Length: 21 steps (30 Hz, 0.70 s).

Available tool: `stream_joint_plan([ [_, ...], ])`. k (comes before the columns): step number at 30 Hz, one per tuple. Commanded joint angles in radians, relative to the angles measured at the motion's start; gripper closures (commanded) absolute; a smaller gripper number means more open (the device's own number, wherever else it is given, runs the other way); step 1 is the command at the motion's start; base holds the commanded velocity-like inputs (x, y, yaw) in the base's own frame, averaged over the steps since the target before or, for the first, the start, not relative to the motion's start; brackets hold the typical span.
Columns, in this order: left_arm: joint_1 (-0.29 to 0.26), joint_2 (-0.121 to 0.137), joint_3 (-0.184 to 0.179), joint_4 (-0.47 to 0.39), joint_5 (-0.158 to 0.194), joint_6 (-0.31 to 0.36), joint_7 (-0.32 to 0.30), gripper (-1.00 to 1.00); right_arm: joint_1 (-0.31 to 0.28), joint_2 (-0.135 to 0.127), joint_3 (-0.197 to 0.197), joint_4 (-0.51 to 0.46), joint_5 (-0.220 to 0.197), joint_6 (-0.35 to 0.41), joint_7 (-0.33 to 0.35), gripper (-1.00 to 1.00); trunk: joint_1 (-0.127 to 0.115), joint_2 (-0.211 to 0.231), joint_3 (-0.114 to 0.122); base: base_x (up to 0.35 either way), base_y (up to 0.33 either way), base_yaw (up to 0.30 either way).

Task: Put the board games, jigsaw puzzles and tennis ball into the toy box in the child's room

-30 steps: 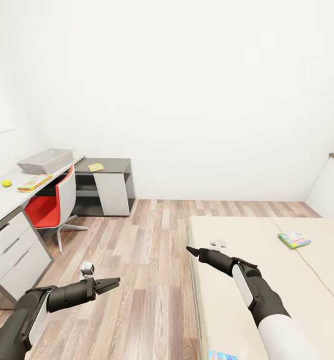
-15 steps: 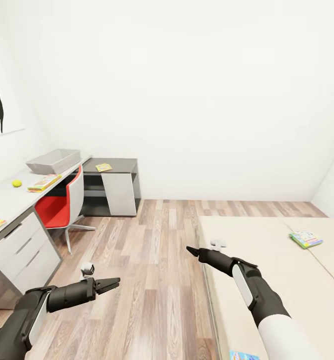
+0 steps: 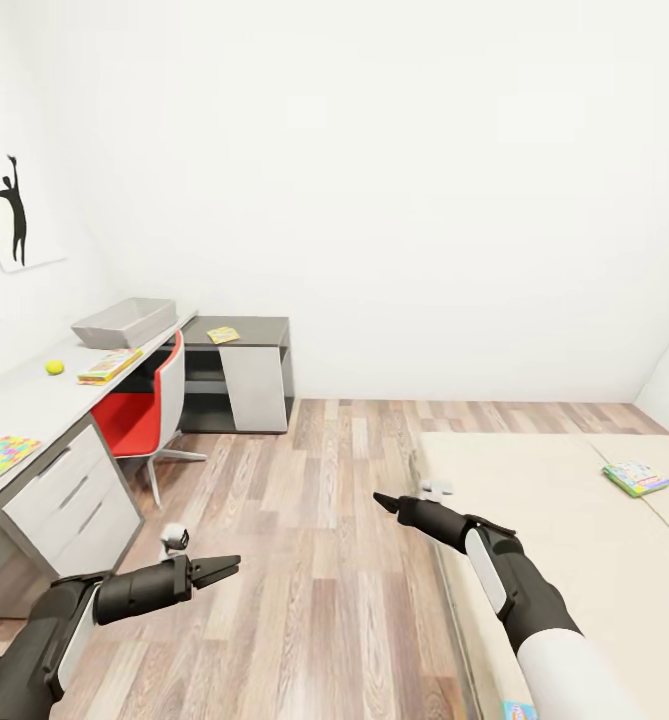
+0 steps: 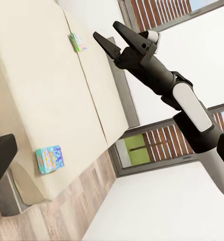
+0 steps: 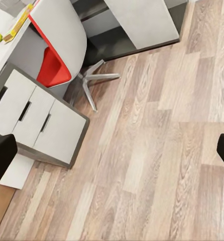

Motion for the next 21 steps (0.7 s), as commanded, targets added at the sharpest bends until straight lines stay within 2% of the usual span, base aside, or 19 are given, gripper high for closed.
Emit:
stream_joint_plan([
  [1,-0.001,0.0,0.0,0.0,0.002,0.011,-0.003,-1.0,-0.001,0.001,-0.004,-0.001,-0.006,0.009,0.003,-1.0,0.001,-0.002,-0.002,0.0,0.275,0.0],
  [13,-0.001,0.0,0.0,0.0,0.002,0.011,-0.003,-1.0,-0.001,0.001,-0.004,-0.001,-0.006,0.009,0.003,-1.0,0.001,-0.002,-0.002,0.006,0.272,0.0],
  [21,-0.001,0.0,0.0,0.0,0.002,0.011,-0.003,-1.0,-0.001,0.002,-0.004,-0.001,-0.006,0.01,0.003,-1.0,0.001,-0.002,-0.002,0.117,0.263,-0.003],
])
